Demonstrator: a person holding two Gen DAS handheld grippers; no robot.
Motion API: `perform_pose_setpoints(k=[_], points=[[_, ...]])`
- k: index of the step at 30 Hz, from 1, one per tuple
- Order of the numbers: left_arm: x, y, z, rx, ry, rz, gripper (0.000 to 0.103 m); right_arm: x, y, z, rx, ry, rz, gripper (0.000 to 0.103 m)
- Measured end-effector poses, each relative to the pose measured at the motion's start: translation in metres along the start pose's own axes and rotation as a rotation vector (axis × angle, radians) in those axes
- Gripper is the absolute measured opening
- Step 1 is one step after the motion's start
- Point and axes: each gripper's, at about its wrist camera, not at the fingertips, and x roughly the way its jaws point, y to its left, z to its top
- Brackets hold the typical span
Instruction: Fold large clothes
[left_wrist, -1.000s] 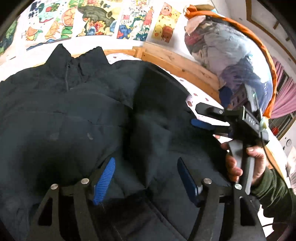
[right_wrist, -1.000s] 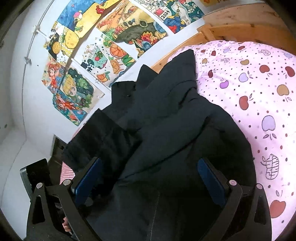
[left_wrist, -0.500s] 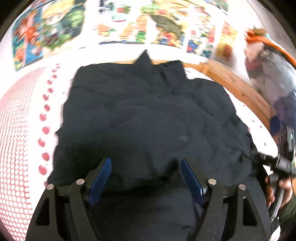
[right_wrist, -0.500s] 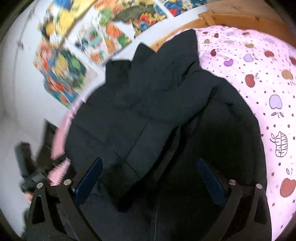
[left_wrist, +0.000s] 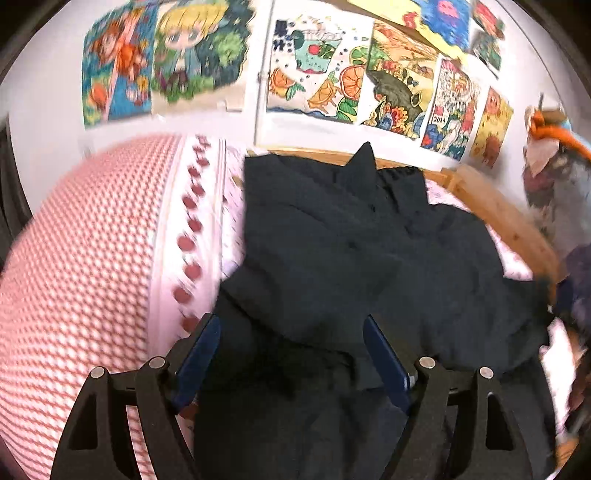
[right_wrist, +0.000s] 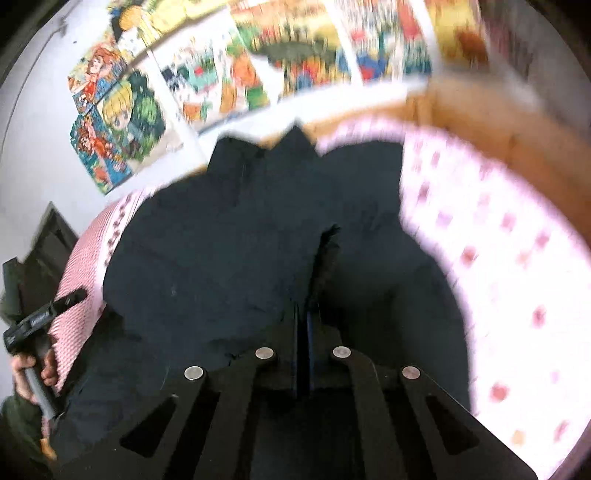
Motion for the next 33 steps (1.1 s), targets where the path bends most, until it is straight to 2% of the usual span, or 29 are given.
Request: perform_pose_setpoints(k=[3,6,11,13,16,17,18,20,22,24,26,27,30,33], points=[[0.005,-0.003,0.006,0.023,-0.003,0.016,0.078,-0.006,-0.007,0.028,-0.023,-0.065,-0.099,0.004],[0.02,-0.009,0.017,0.021,0.004,0.035,0.078,0.008,-0.015,0.042,-0.024,-0.07,-0.154,0.004],[0.047,-0.03,0.029,0.042,0.005,0.038,0.078,0.046,-0.019,0.038,-0.059,-0.032,-0.209,0.005],[0.063,-0.045,0.032,0.068,0.001,0.036,0.078,0.06,-0.021,0.032,-0.073,-0.017,-0.25,0.009],[0.082,-0.063,0.031,0.092,0.007,0.009,0.078,0.069,-0.018,0.027,-0.094,-0.029,-0.3,0.021],[0.091,-0.072,0.03,0.103,0.013,-0.002,0.078,0.068,-0.015,0.027,-0.115,-0.047,-0.319,0.032],[0.095,-0.076,0.029,0.11,0.013,-0.002,0.078,0.066,-0.007,0.028,-0.156,-0.084,-0.349,0.05],[0.105,-0.089,0.026,0.144,0.006,0.011,0.083,0.059,0.009,0.029,-0.236,-0.153,-0.378,0.07],[0.111,-0.095,0.023,0.167,-0.003,0.027,0.086,0.053,0.027,0.032,-0.317,-0.19,-0.351,0.071],[0.117,-0.096,0.02,0.174,0.003,0.043,0.088,0.058,0.043,0.037,-0.371,-0.161,-0.269,0.071],[0.125,-0.092,0.017,0.16,0.021,0.045,0.093,0.076,0.052,0.043,-0.382,-0.083,-0.165,0.071],[0.129,-0.089,0.015,0.149,0.031,0.044,0.095,0.086,0.052,0.044,-0.378,-0.047,-0.139,0.071],[0.138,-0.081,0.01,0.116,0.048,0.036,0.1,0.121,0.048,0.041,-0.344,0.06,-0.092,0.072],[0.147,-0.082,0.003,0.131,0.046,0.055,0.103,0.142,0.04,0.034,-0.298,0.109,-0.047,0.075]])
